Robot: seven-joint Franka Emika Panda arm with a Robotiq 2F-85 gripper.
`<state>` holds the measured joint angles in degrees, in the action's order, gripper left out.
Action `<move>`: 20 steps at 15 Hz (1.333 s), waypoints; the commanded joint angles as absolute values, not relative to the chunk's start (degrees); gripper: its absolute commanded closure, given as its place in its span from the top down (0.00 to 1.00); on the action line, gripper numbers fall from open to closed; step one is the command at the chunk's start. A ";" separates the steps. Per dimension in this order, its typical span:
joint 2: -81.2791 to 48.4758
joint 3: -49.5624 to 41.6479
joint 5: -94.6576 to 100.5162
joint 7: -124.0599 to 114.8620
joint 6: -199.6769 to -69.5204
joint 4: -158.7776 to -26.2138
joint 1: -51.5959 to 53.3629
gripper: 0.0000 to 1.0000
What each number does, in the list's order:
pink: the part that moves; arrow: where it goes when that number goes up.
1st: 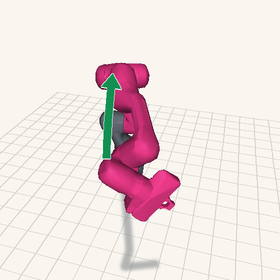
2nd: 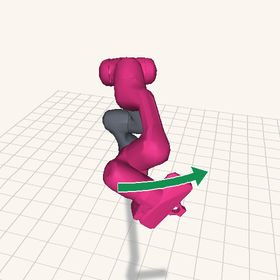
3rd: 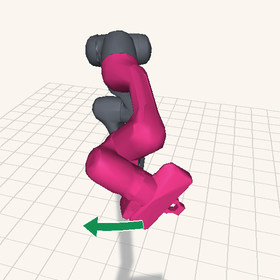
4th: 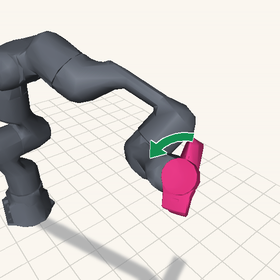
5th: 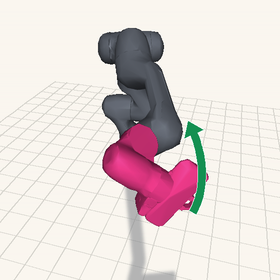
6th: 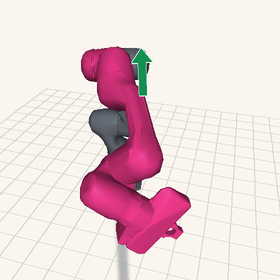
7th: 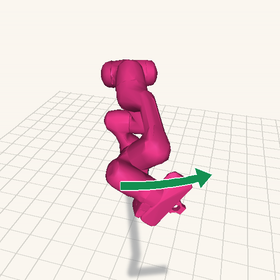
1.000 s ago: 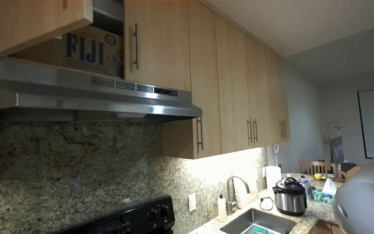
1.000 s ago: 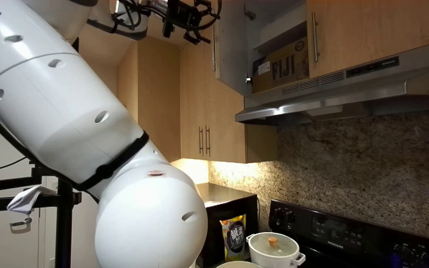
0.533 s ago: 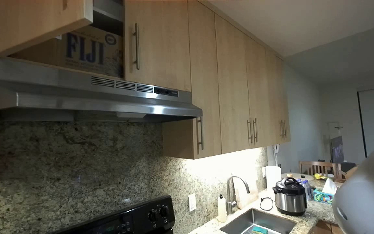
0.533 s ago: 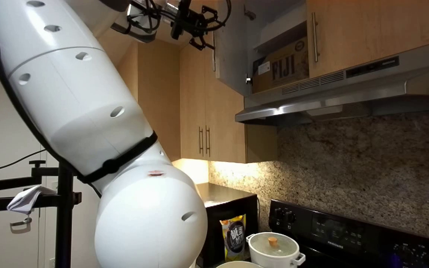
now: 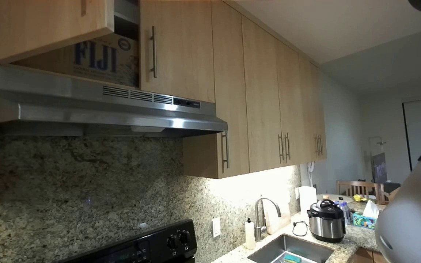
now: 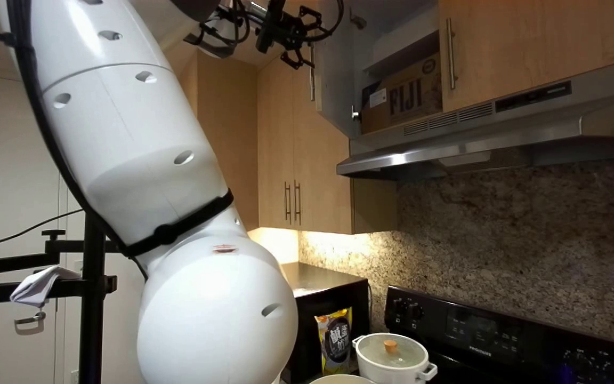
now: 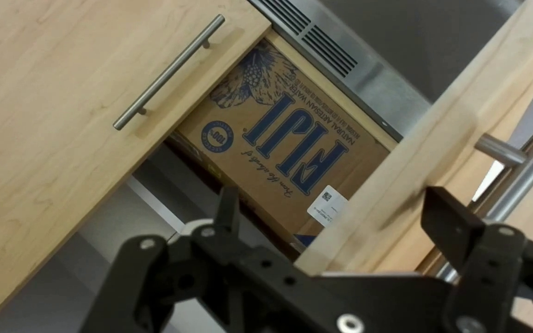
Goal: Close the cupboard
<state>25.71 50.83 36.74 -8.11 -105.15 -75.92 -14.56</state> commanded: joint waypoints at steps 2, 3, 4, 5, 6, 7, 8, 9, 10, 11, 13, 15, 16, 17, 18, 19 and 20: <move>22.46 47.57 39.69 -7.77 -106.76 -74.02 -12.08 1.00; 22.25 45.97 39.29 -7.30 -107.07 -74.25 -10.90 1.00; 23.65 44.67 36.54 -6.26 -108.64 -75.08 -12.12 1.00; 23.78 42.62 35.69 -5.87 -109.64 -75.88 -10.90 1.00; 23.88 41.09 34.90 -5.68 -110.56 -76.06 -10.27 1.00; 24.26 38.44 33.28 -5.23 -112.25 -77.12 -8.88 1.00; 24.38 36.76 32.13 -4.85 -113.05 -77.42 -7.97 1.00; 24.70 33.90 29.97 -3.94 -114.57 -78.51 -6.34 1.00; 24.92 31.69 28.14 -3.16 -115.70 -79.21 -5.19 1.00; 25.18 29.20 25.98 -2.15 -116.97 -80.28 -3.80 1.00; 25.36 24.99 22.16 -0.11 -118.91 -82.25 -1.34 1.00; 25.65 21.40 19.75 1.14 -121.52 -84.88 0.37 1.00; 25.88 20.09 19.38 0.96 -123.05 -85.97 0.70 1.00; 26.05 18.66 18.77 1.22 -124.50 -87.24 1.45 1.00; 26.05 17.53 18.40 1.29 -125.60 -88.11 2.02 1.00; 25.78 16.33 17.56 1.61 -126.48 -89.00 2.70 1.00; 25.11 15.00 17.63 1.48 -126.64 -89.13 4.17 1.00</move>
